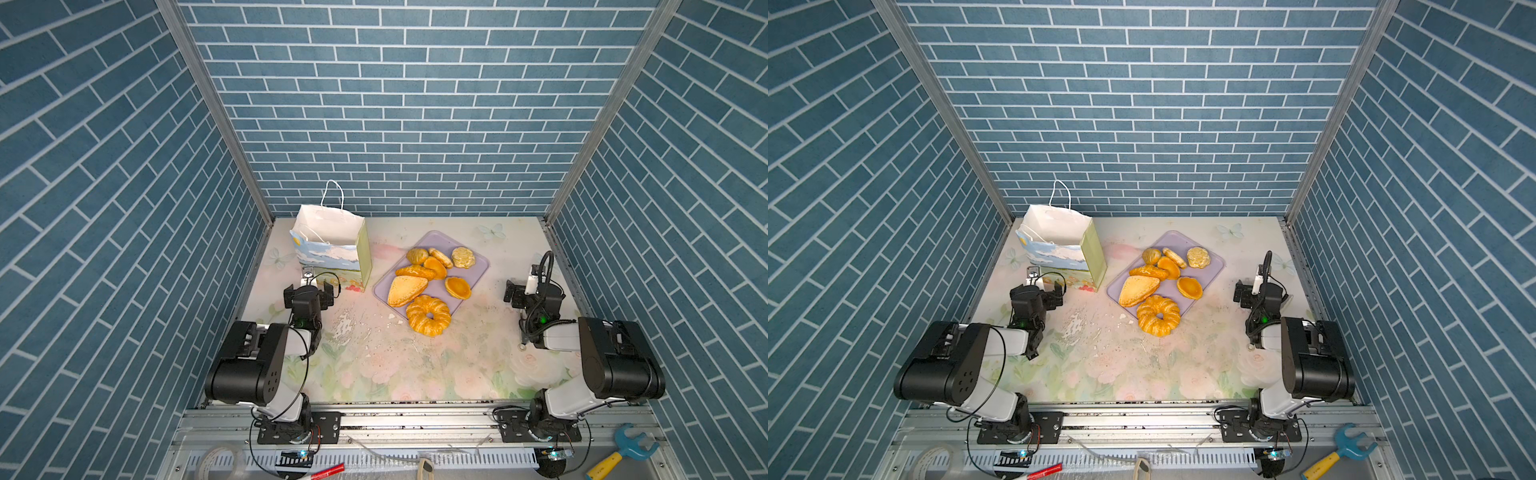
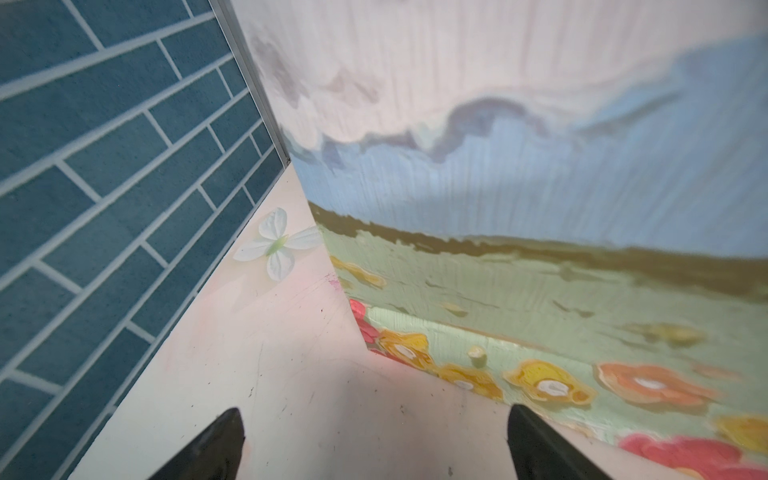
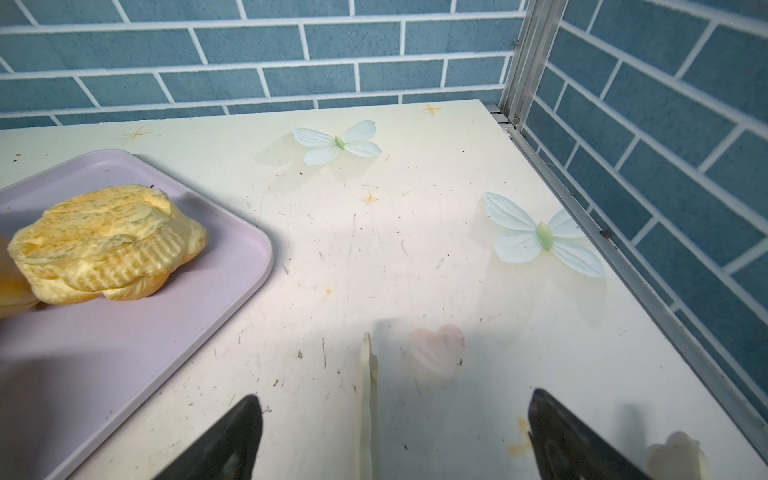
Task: Place the fake bread into the paper bag
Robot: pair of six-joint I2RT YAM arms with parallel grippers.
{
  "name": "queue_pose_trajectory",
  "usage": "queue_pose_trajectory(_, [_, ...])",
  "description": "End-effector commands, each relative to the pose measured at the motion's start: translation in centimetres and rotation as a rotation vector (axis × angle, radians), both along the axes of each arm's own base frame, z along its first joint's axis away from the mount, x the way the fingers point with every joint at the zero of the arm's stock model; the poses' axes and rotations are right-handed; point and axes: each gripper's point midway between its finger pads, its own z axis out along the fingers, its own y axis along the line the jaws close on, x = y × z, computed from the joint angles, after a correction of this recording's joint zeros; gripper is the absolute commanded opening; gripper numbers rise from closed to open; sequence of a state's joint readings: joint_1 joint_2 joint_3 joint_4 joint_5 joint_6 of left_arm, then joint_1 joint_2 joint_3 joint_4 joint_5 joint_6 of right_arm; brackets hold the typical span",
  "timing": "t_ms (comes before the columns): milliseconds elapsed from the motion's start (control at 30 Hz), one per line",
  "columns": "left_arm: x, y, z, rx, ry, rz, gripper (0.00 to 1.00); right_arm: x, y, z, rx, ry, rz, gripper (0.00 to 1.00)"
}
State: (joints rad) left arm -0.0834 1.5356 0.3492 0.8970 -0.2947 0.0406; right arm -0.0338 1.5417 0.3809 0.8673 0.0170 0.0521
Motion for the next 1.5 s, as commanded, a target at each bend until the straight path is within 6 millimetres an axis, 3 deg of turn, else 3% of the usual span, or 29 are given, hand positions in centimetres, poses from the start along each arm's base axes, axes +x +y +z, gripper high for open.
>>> queue_pose_trajectory(0, [0.6, 0.2, 1.2, -0.005, -0.040, 0.007, 1.00, 0.2, 0.0, 0.6, -0.016, -0.021, 0.012, 0.98])
queue_pose_trajectory(200, [0.0, 0.5, 2.3, -0.008, -0.065, 0.029, 1.00, -0.6, -0.8, 3.1, -0.025, -0.054, -0.047, 0.95])
queue_pose_trajectory(400, [-2.0, 1.5, 6.4, -0.030, -0.130, 0.070, 0.99, -2.4, -0.9, 8.0, 0.024, -0.108, -0.087, 0.92])
queue_pose_trajectory(567, [-4.3, 1.6, 11.4, -0.102, -0.084, 0.081, 1.00, -3.7, 1.5, 11.7, 0.128, -0.070, 0.000, 0.86])
queue_pose_trajectory(767, [-7.1, -1.1, 18.1, -0.222, -0.059, -0.058, 1.00, -4.4, 5.1, 14.7, 0.187, 0.021, 0.107, 0.82])
queue_pose_trajectory(933, [-8.4, -3.8, 22.3, -0.370, -0.117, -0.181, 0.97, -4.4, 9.0, 15.9, 0.188, 0.092, 0.216, 0.80])
queue_pose_trajectory(1100, [-7.3, -7.4, 25.8, -0.572, -0.094, -0.321, 0.89, -4.0, 12.5, 16.8, 0.197, 0.140, 0.304, 0.79])
queue_pose_trajectory(1233, [-5.7, -8.0, 27.7, -0.646, -0.107, -0.313, 0.88, -3.5, 15.1, 18.0, 0.270, 0.156, 0.363, 0.78])
queue_pose_trajectory(1367, [-3.7, -8.4, 27.7, -0.710, -0.062, -0.283, 0.86, -3.2, 17.1, 18.8, 0.317, 0.168, 0.412, 0.77])
queue_pose_trajectory(1467, [-2.1, -8.5, 26.9, -0.759, -0.022, -0.241, 0.77, -3.2, 18.4, 19.1, 0.307, 0.184, 0.443, 0.74])
